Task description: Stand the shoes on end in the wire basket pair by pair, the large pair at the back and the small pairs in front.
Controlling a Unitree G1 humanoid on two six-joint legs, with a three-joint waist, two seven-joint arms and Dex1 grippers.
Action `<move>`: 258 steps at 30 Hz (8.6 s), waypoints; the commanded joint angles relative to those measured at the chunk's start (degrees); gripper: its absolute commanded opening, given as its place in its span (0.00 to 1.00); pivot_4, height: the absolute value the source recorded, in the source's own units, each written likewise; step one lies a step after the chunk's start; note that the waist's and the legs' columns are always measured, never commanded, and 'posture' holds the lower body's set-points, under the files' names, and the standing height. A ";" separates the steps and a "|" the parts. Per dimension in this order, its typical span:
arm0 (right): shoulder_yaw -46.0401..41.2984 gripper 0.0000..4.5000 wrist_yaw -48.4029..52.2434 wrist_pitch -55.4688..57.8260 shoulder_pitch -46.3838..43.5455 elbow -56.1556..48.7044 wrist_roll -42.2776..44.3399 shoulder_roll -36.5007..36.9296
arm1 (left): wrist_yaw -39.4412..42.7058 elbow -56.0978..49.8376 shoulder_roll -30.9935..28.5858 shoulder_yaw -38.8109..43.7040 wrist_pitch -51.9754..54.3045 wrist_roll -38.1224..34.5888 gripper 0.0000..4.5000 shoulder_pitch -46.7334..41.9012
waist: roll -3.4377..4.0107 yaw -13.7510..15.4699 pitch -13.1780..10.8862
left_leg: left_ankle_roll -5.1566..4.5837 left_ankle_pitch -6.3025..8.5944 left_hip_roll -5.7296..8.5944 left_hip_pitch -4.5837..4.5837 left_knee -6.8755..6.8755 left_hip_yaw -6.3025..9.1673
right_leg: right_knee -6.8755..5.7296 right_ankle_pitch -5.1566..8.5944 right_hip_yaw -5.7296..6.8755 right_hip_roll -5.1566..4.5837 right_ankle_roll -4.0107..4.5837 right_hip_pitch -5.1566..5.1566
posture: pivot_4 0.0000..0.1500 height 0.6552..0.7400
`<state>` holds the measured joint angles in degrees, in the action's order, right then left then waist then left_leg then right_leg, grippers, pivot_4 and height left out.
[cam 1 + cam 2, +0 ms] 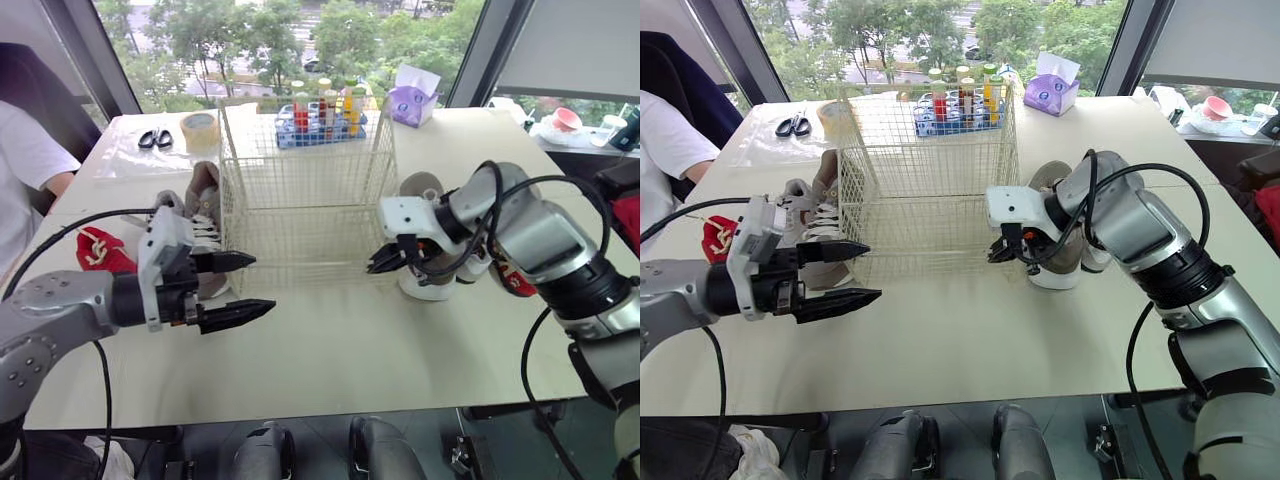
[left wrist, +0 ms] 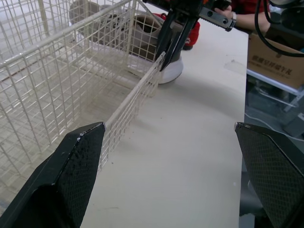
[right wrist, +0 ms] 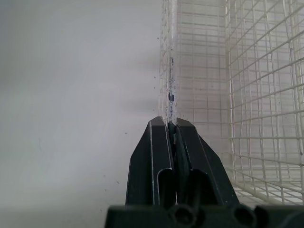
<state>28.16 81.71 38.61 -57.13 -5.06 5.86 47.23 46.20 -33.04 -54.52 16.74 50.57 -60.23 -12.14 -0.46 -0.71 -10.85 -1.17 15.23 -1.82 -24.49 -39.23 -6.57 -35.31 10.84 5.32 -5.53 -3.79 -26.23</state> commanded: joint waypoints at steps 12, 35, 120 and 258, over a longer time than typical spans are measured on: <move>-32.66 0.88 -15.15 23.15 -1.76 -9.56 16.91 -3.56 | -10.33 -0.46 8.36 1.03 -0.43 -9.46 1.00 -3.00 | -0.03 0.31 0.01 | -0.01 0.00 0.01 0.00 -0.03 0.09 | 0.01 -0.01 0.00 -0.03 0.01 0.11 | 1.00 1.00; -48.86 1.00 -61.18 12.83 46.92 -30.96 9.72 -32.40 | -16.74 -8.26 16.16 -13.57 -1.97 -3.49 1.00 4.10 | -0.12 1.01 0.20 | -0.29 0.15 0.02 0.39 0.00 0.33 | 0.05 0.14 0.10 0.08 0.25 0.57 | 1.00 1.00; -51.87 0.99 -74.74 -13.02 9.35 -10.42 42.04 -34.87 | -26.10 33.28 36.97 23.56 -10.25 -0.21 0.17 -50.08 | -0.30 0.29 -0.19 | 0.05 -0.09 0.02 0.10 -0.09 0.14 | -0.65 0.13 -0.12 -0.11 -0.09 0.11 | 1.00 1.00; -33.54 0.43 1.94 -41.14 -35.35 78.53 3.40 -18.92 | -37.72 -10.94 13.21 10.59 -12.08 -8.20 0.99 16.28 | -0.08 -0.01 -0.26 | 0.02 -0.02 0.00 -0.09 0.15 0.20 | 0.10 0.05 0.07 0.01 0.10 0.06 | 1.00 1.00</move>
<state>-5.48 82.23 -4.03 -92.22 72.50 9.76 28.52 8.34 -43.32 -40.62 27.51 39.43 -68.87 4.79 -0.53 -0.72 -11.10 -1.15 15.21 -1.82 -24.58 -39.08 -6.37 -35.21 10.89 5.39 -5.53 -3.69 -26.16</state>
